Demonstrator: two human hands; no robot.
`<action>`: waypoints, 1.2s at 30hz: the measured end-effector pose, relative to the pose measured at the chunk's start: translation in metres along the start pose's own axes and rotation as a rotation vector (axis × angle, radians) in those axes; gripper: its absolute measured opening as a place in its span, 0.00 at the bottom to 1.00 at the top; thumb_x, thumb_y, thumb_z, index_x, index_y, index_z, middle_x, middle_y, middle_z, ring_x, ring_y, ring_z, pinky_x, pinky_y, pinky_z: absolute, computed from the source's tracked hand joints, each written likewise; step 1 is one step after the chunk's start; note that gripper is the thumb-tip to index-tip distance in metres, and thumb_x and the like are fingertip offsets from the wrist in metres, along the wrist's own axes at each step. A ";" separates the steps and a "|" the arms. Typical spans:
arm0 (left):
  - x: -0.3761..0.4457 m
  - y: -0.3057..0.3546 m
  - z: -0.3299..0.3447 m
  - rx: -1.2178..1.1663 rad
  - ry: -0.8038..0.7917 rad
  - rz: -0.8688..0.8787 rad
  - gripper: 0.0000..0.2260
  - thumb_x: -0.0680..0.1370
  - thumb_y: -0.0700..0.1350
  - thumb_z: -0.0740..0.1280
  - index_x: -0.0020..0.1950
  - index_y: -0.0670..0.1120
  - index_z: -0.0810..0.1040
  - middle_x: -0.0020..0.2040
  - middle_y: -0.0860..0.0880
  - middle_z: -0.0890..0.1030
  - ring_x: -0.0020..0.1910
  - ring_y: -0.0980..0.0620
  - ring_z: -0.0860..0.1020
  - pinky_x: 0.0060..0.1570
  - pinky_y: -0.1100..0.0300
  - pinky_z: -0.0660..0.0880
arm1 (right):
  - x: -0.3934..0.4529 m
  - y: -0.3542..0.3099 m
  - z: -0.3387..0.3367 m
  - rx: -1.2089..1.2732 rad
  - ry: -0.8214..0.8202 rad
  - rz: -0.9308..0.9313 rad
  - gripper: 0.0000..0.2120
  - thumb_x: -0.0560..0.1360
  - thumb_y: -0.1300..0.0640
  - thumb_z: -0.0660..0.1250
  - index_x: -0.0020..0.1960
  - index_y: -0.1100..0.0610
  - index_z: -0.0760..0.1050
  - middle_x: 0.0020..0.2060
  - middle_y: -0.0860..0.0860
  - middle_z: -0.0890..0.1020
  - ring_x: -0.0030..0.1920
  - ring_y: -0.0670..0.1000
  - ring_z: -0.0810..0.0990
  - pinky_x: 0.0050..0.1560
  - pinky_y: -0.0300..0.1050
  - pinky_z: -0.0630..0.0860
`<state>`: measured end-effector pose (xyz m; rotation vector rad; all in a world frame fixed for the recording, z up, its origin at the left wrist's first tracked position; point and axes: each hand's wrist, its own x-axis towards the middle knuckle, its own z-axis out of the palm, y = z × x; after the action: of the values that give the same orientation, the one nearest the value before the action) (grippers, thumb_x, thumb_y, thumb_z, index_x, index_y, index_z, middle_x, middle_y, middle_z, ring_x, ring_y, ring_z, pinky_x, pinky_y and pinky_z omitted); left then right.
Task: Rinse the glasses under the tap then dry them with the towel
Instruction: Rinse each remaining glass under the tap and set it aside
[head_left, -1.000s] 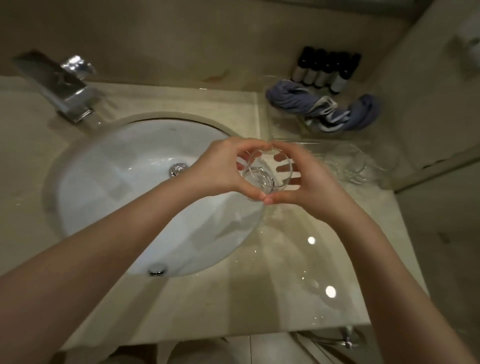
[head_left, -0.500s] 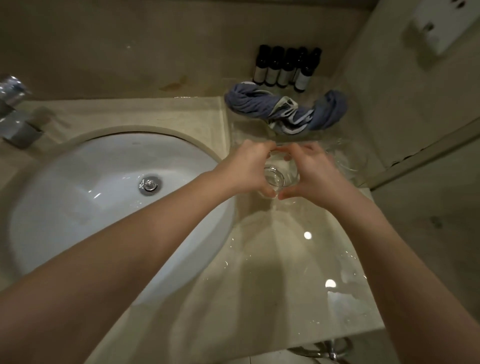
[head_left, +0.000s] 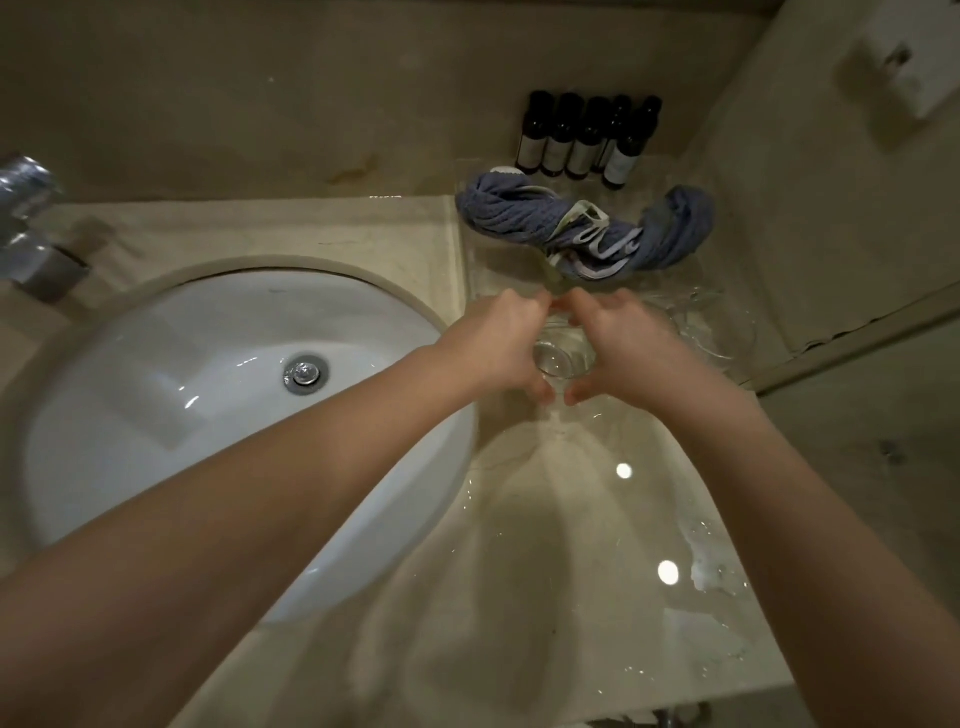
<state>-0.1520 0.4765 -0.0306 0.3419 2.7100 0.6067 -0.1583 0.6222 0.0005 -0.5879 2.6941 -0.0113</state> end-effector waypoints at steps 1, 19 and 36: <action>0.000 0.001 -0.002 0.016 -0.014 0.003 0.40 0.61 0.55 0.81 0.66 0.42 0.70 0.58 0.42 0.80 0.56 0.42 0.79 0.54 0.48 0.77 | 0.000 -0.002 -0.002 -0.037 -0.017 0.006 0.42 0.62 0.47 0.80 0.69 0.55 0.62 0.64 0.53 0.74 0.65 0.56 0.68 0.63 0.56 0.69; -0.220 -0.188 -0.116 0.226 -0.196 -0.426 0.31 0.66 0.53 0.79 0.66 0.56 0.72 0.62 0.54 0.76 0.59 0.51 0.74 0.43 0.59 0.66 | 0.017 -0.231 -0.034 -0.265 -0.045 -0.333 0.35 0.70 0.49 0.74 0.73 0.46 0.63 0.60 0.51 0.74 0.60 0.56 0.75 0.56 0.52 0.70; -0.478 -0.313 -0.091 0.124 -0.045 -0.612 0.29 0.67 0.54 0.77 0.66 0.53 0.73 0.45 0.56 0.73 0.51 0.51 0.76 0.39 0.58 0.68 | -0.033 -0.540 0.045 -0.310 -0.100 -0.735 0.35 0.69 0.52 0.75 0.72 0.45 0.63 0.56 0.53 0.78 0.57 0.58 0.78 0.52 0.50 0.74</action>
<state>0.2010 0.0229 0.0379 -0.4313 2.6082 0.2494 0.1017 0.1457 0.0185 -1.5876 2.2466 0.2325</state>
